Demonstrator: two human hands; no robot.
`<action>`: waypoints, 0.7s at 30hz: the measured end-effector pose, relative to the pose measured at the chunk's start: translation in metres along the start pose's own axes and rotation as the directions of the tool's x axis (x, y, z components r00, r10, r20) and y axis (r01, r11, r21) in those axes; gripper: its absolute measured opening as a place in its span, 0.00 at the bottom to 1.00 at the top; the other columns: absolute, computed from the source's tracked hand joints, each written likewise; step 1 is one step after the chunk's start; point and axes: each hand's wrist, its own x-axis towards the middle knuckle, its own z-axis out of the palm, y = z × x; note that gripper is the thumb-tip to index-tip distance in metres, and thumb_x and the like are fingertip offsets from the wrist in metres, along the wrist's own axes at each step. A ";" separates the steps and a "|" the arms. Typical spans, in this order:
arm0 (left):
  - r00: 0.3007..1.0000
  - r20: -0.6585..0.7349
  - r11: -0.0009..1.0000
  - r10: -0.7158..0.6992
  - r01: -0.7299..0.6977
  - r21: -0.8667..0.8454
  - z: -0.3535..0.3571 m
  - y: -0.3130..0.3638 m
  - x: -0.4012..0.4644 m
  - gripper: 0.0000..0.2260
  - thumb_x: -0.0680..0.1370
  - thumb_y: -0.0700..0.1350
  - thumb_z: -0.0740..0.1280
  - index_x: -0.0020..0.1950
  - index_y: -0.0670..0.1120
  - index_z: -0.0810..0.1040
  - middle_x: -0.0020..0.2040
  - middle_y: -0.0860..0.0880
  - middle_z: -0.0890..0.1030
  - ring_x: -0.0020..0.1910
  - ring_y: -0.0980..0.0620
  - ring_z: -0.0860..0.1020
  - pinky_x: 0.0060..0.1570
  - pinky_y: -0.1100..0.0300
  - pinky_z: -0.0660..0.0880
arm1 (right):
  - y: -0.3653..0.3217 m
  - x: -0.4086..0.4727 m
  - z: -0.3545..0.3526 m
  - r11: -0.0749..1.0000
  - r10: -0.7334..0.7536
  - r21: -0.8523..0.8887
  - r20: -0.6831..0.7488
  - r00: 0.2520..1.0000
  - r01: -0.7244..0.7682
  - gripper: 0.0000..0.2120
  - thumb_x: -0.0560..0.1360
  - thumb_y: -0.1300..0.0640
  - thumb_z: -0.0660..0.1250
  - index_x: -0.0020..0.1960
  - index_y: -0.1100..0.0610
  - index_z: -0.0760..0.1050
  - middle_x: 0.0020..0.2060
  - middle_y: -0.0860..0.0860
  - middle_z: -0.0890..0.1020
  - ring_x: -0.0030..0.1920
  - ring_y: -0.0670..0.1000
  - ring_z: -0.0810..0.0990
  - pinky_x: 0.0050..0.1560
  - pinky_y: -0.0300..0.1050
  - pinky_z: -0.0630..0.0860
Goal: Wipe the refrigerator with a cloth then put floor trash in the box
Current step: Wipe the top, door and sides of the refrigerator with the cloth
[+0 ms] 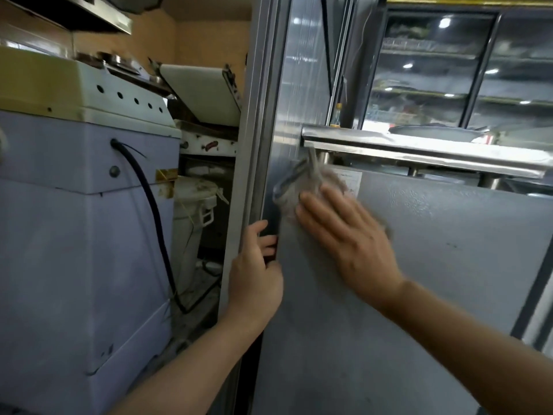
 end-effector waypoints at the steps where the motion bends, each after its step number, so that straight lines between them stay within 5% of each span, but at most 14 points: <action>1: 1.000 0.000 1.000 0.008 -0.008 0.007 0.001 0.000 -0.003 0.27 0.74 0.30 0.60 0.68 0.53 0.64 0.58 0.55 0.76 0.54 0.61 0.74 0.55 0.64 0.73 | -0.009 -0.021 0.003 0.999 -0.032 0.013 0.043 0.999 0.031 0.22 0.76 0.60 0.55 0.69 0.59 0.69 0.69 0.55 0.69 0.72 0.61 0.63 0.73 0.54 0.53; 7: 0.996 0.021 0.982 0.091 -0.093 0.163 0.012 0.005 -0.024 0.29 0.74 0.32 0.61 0.71 0.53 0.62 0.67 0.54 0.71 0.65 0.59 0.67 0.64 0.62 0.68 | -0.019 -0.081 -0.002 0.977 -0.212 0.014 0.221 0.952 0.215 0.24 0.83 0.59 0.41 0.67 0.56 0.72 0.67 0.50 0.73 0.67 0.56 0.72 0.71 0.52 0.55; 16: 0.958 -0.032 0.892 0.287 -0.255 0.373 0.036 0.032 -0.019 0.34 0.71 0.31 0.64 0.74 0.50 0.59 0.77 0.49 0.49 0.75 0.50 0.50 0.72 0.60 0.49 | 0.060 -0.019 -0.026 0.988 0.148 -0.034 -0.100 0.984 -0.152 0.21 0.78 0.61 0.58 0.70 0.59 0.69 0.70 0.55 0.70 0.71 0.61 0.65 0.70 0.57 0.65; 21: 0.946 0.062 0.804 0.319 -0.305 0.511 0.045 0.017 -0.033 0.36 0.71 0.33 0.65 0.76 0.48 0.54 0.78 0.49 0.44 0.76 0.51 0.44 0.74 0.55 0.49 | 0.009 -0.115 -0.003 0.999 -0.001 0.036 0.085 0.996 -0.002 0.22 0.78 0.60 0.52 0.71 0.57 0.66 0.71 0.52 0.66 0.74 0.57 0.58 0.73 0.53 0.55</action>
